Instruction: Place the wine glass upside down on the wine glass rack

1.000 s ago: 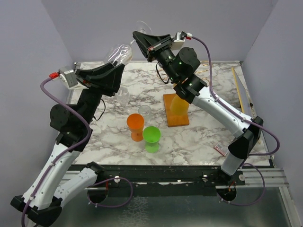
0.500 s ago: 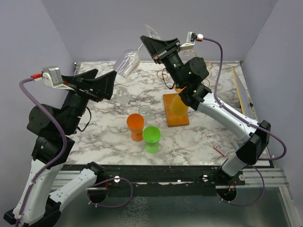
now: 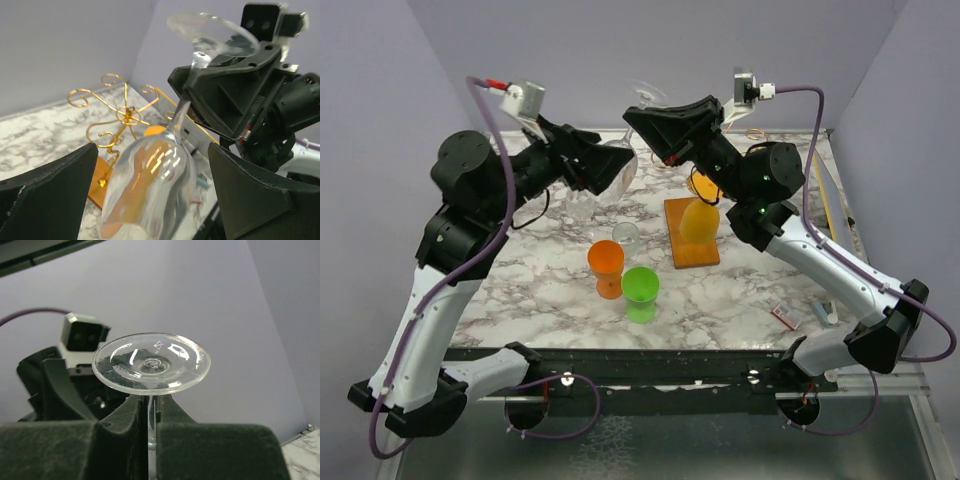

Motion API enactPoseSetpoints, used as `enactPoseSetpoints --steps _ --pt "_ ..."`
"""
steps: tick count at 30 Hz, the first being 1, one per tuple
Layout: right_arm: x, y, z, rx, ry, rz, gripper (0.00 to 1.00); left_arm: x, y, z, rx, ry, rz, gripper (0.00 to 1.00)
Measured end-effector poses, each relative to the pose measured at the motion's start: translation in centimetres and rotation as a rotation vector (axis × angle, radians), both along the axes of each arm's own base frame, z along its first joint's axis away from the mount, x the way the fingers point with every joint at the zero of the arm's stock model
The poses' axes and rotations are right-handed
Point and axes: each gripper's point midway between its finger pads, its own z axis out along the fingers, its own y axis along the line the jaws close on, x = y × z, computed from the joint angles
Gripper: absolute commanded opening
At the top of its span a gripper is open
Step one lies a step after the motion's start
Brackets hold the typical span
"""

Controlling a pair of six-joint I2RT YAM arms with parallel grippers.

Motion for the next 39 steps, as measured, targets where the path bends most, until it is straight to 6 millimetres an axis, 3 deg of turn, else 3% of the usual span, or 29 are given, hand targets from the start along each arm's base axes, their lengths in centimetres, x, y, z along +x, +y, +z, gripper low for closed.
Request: enactPoseSetpoints --steps 3,7,10,17,22,31,37,39 --pt "-1.8 0.4 -0.9 -0.062 -0.071 0.057 0.01 0.9 -2.5 -2.6 0.056 0.067 -0.109 0.77" --pt "-3.3 1.2 -2.0 -0.126 -0.138 0.128 0.01 0.0 -4.0 -4.3 0.094 0.094 -0.225 0.61" --pt "-4.2 1.4 -2.8 -0.157 -0.164 0.166 0.01 -1.1 -4.3 -4.3 0.105 0.077 -0.283 0.54" --pt "-5.7 1.3 -3.6 -0.208 -0.203 0.210 0.01 -2.2 -4.6 -5.3 0.127 0.061 -0.344 0.59" --pt "-6.4 1.1 -4.0 -0.233 -0.212 0.234 0.01 -2.9 -4.7 -5.5 0.140 0.036 -0.377 0.40" --pt "-6.8 1.2 -5.1 -0.248 -0.192 0.267 0.01 -3.5 -4.7 -5.3 0.109 -0.001 -0.396 0.22" --pt "-7.0 1.2 -5.3 -0.237 -0.170 0.290 0.01 -4.0 -5.1 -5.3 0.102 -0.030 -0.434 0.23" --pt "-7.1 1.2 -5.2 -0.230 -0.173 0.297 0.01 -4.1 -5.1 -5.2 0.099 -0.045 -0.446 0.15"
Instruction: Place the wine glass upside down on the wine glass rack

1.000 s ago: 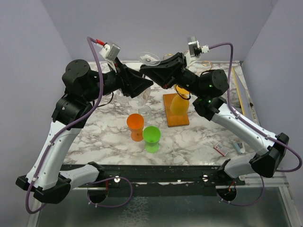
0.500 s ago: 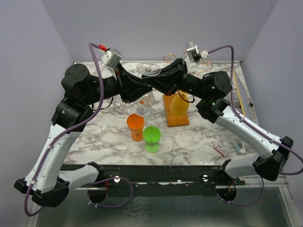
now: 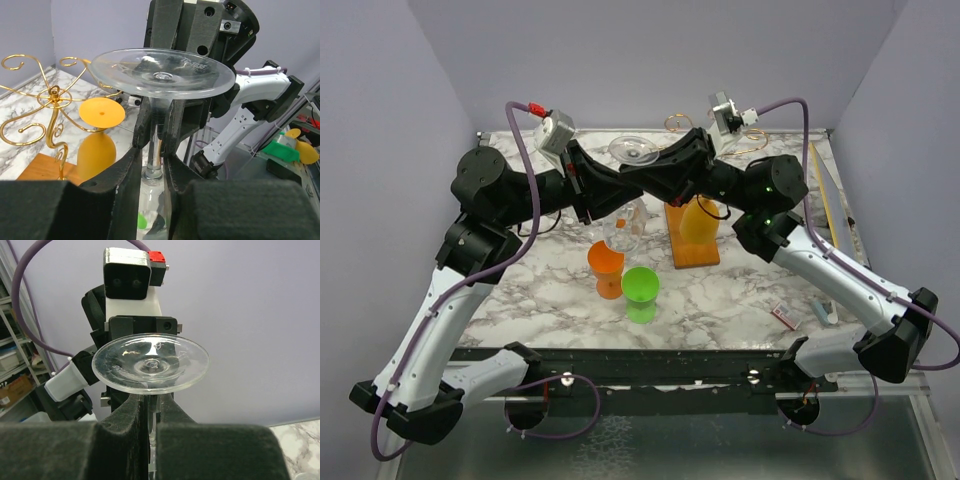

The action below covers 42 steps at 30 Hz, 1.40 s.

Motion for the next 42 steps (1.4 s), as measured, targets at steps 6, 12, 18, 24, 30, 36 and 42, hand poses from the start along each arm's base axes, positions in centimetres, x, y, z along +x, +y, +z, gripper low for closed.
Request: enactPoseSetpoints --steps 6,12,18,24,30,36,42 --pt "-0.1 0.1 -0.5 -0.003 0.024 0.015 0.05 -0.3 0.0 -0.2 -0.002 -0.034 -0.016 0.00" --pt "0.2 0.2 -1.0 -0.006 0.047 0.009 0.17 0.0 0.2 -0.6 0.002 -0.037 0.007 0.00" --pt "1.4 0.1 -1.0 0.017 0.102 -0.046 0.42 0.8 0.5 -1.2 0.009 -0.030 0.064 0.00" --pt "2.0 -1.3 0.3 0.059 0.142 -0.120 0.60 2.0 1.0 -1.6 0.010 -0.023 0.138 0.00" --pt "2.6 -2.3 0.7 0.090 0.171 -0.184 0.65 3.6 2.1 -1.9 0.010 -0.010 0.260 0.00" --pt "2.6 -4.0 0.8 0.117 0.184 -0.250 0.65 6.4 3.9 -3.4 0.044 0.013 0.438 0.00" --pt "2.2 -6.8 1.7 0.154 0.175 -0.347 0.65 8.0 3.3 -7.8 0.123 0.009 0.440 0.00"
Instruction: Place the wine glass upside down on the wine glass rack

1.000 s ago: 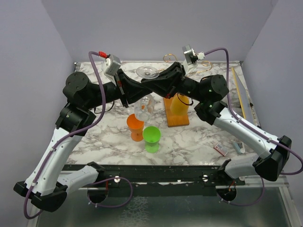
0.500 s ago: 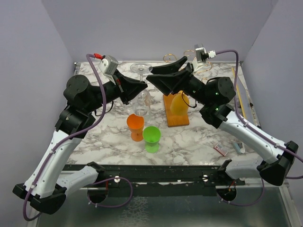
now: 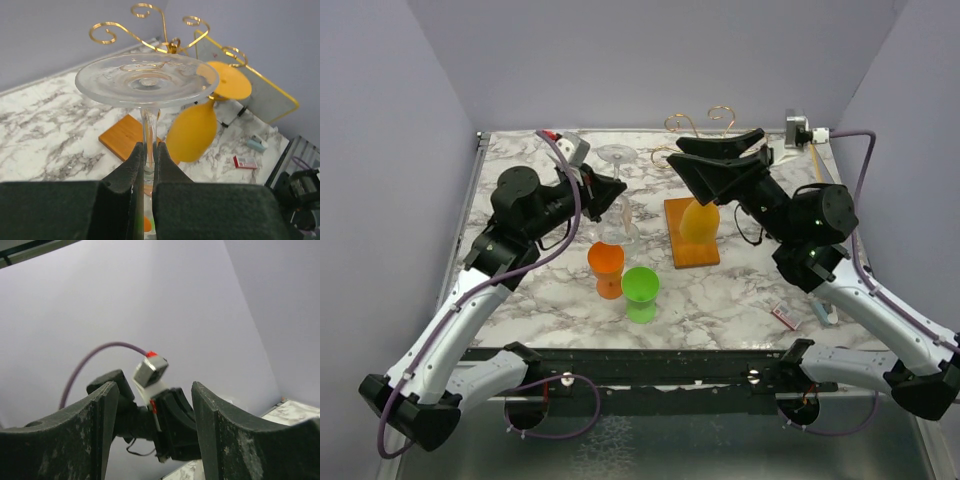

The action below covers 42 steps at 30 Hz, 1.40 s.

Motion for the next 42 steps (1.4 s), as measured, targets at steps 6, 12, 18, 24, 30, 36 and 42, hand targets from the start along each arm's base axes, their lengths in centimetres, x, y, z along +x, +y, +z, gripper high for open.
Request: enactPoseSetpoints --steps 6,12,18,24,30,36,42 --pt "-0.7 -2.6 1.1 0.027 -0.019 -0.080 0.65 0.3 -2.4 -5.1 0.038 0.039 -0.122 0.00" --pt "-1.3 -4.2 1.7 0.028 -0.034 -0.122 0.65 0.2 -4.2 -4.4 -0.006 -0.042 -0.227 0.00" --pt "-2.0 -5.5 1.5 0.023 -0.036 -0.148 0.65 1.3 -6.1 -4.9 -0.024 -0.073 -0.306 0.00" --pt "-2.3 -6.4 1.2 0.026 -0.029 -0.169 0.65 2.6 -7.7 -7.6 0.002 -0.035 -0.351 0.00" --pt "-2.1 -6.4 0.5 0.011 -0.010 -0.178 0.65 3.4 -8.6 -8.4 0.019 -0.064 -0.376 0.00" --pt "-2.0 -6.4 0.2 0.001 0.000 -0.181 0.65 4.5 -9.5 -8.0 0.019 -0.107 -0.389 0.00" --pt "-1.7 -6.5 0.1 0.004 0.012 -0.196 0.65 5.2 -10.7 -8.4 0.023 -0.117 -0.414 0.00"
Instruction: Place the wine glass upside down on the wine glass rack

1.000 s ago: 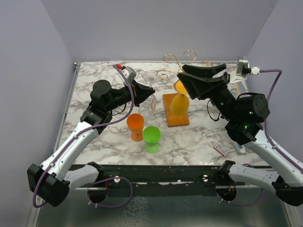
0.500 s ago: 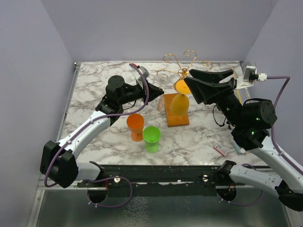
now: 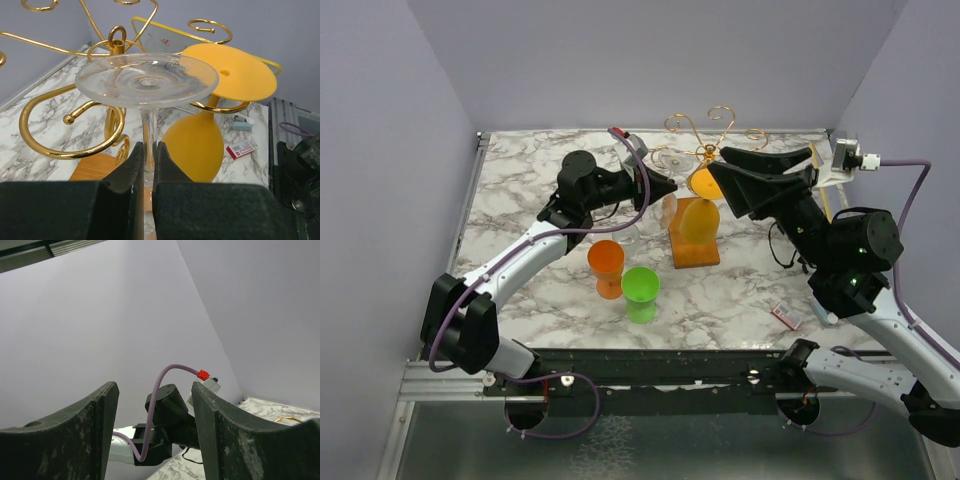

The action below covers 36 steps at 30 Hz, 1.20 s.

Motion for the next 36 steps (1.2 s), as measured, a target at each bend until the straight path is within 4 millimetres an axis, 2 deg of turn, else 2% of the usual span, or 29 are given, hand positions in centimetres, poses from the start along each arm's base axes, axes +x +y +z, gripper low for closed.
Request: enactPoseSetpoints --steps 16,24,30,36 --pt "1.0 0.5 -0.7 -0.009 0.027 -0.019 0.65 1.9 -0.8 -1.3 -0.008 0.001 0.021 0.00" --pt "1.7 0.7 -1.2 -0.014 0.044 -0.034 0.65 2.8 -0.8 -0.8 -0.037 0.003 0.077 0.00" --pt "2.1 0.9 -2.2 -0.025 0.063 -0.043 0.65 4.2 -0.3 -0.8 -0.053 0.021 0.159 0.00" --pt "2.1 0.9 -2.2 -0.020 0.068 -0.040 0.65 5.1 0.0 -1.0 -0.064 0.031 0.207 0.00"
